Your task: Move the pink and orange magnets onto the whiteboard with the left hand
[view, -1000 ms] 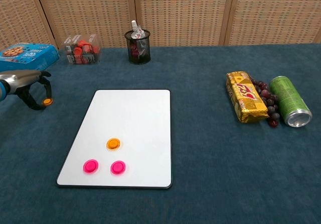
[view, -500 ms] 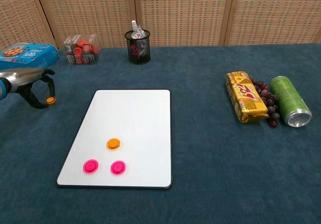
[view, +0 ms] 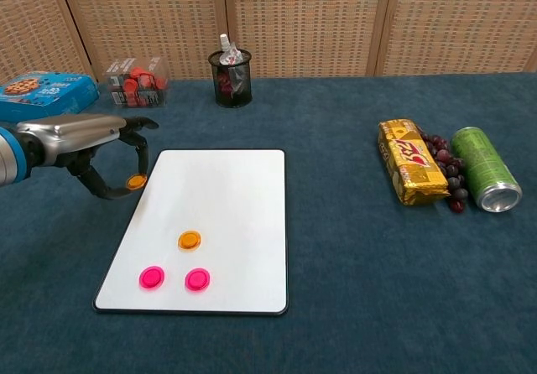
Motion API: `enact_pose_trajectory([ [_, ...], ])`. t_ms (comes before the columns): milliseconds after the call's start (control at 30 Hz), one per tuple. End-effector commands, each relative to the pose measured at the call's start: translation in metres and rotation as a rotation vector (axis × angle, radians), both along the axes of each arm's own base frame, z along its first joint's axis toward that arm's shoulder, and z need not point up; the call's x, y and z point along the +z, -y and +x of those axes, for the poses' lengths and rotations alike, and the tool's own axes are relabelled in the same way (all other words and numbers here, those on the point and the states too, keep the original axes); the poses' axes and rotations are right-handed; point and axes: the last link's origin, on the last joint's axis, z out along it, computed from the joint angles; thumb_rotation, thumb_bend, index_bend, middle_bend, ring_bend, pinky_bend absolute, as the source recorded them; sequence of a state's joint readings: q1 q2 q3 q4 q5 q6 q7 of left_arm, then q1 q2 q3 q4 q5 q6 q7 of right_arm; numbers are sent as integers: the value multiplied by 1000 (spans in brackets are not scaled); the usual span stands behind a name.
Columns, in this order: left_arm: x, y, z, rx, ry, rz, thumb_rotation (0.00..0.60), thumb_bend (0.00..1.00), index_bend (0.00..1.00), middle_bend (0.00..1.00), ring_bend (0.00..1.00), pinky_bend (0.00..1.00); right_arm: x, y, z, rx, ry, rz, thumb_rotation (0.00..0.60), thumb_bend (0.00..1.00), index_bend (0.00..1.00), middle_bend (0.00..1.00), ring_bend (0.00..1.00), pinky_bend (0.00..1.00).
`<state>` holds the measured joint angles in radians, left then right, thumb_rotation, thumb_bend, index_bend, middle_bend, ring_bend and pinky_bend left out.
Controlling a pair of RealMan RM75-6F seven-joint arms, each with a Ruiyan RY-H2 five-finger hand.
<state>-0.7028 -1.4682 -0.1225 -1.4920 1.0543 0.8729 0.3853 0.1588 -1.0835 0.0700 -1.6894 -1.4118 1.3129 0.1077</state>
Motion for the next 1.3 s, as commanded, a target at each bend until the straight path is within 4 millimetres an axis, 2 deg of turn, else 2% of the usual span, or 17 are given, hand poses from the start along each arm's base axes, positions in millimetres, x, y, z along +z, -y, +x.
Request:
enact_pose_trajectory([
  [33, -2, 12, -1, -19, -25, -27, 600, 355, 533, 0, 0, 0, 0, 0, 0, 1, 0, 2, 600, 259, 0, 0, 0, 0],
  [300, -11, 28, -4, -23, -59, -62, 600, 353, 533, 0, 0, 0, 0, 0, 0, 3, 1, 3, 600, 258, 0, 0, 0, 0],
  [1000, -31, 35, 3, -37, -62, -101, 600, 352, 533, 0, 0, 0, 1, -1, 0, 5, 2, 6, 600, 258, 0, 0, 0, 0],
  [1300, -33, 37, 4, -34, -81, -103, 600, 350, 533, 0, 0, 0, 1, -1, 0, 6, 1, 7, 600, 256, 0, 0, 0, 0],
])
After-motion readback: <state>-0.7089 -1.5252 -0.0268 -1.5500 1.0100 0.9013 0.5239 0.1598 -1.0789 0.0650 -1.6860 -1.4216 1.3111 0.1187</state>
